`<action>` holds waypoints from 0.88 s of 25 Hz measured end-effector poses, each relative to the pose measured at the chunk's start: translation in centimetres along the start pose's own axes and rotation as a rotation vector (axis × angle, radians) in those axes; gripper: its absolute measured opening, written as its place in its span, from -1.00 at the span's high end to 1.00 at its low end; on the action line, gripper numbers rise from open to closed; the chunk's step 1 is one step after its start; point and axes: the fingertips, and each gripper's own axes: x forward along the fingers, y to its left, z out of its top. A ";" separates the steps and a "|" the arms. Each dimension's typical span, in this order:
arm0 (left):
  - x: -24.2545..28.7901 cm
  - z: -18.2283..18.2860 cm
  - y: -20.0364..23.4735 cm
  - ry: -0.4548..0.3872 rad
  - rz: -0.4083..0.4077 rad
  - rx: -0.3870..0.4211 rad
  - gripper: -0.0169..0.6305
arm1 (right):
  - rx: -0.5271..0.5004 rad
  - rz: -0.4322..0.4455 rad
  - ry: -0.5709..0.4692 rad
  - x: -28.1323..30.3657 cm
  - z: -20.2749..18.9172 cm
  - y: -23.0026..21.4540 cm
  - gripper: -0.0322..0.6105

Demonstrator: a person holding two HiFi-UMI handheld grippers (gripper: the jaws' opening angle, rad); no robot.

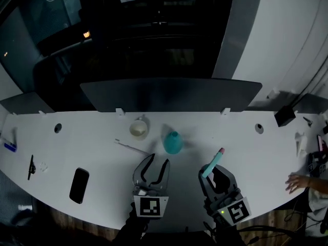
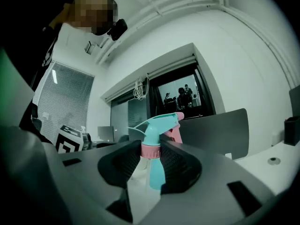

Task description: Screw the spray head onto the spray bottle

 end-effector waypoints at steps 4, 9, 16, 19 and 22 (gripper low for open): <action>4.4 -4.8 -1.4 0.124 -0.113 -0.072 -0.24 | -0.025 -0.018 0.031 -0.9 -0.6 -0.4 0.47; 9.4 -10.4 -2.5 0.264 -0.164 -0.052 -0.50 | -0.025 -0.063 0.049 -2.7 -0.6 -1.4 0.47; 12.2 -11.9 -3.2 0.289 -0.175 -0.084 -0.17 | -0.063 -0.145 0.069 -5.2 -0.2 -3.4 0.47; 11.3 -11.3 -3.9 0.282 -0.219 -0.045 -0.15 | -0.058 -0.144 0.046 -5.0 0.4 -3.2 0.47; 8.7 -11.2 -5.7 0.313 -0.296 -0.026 -0.14 | -0.066 -0.130 -0.009 -4.5 2.3 -2.7 0.47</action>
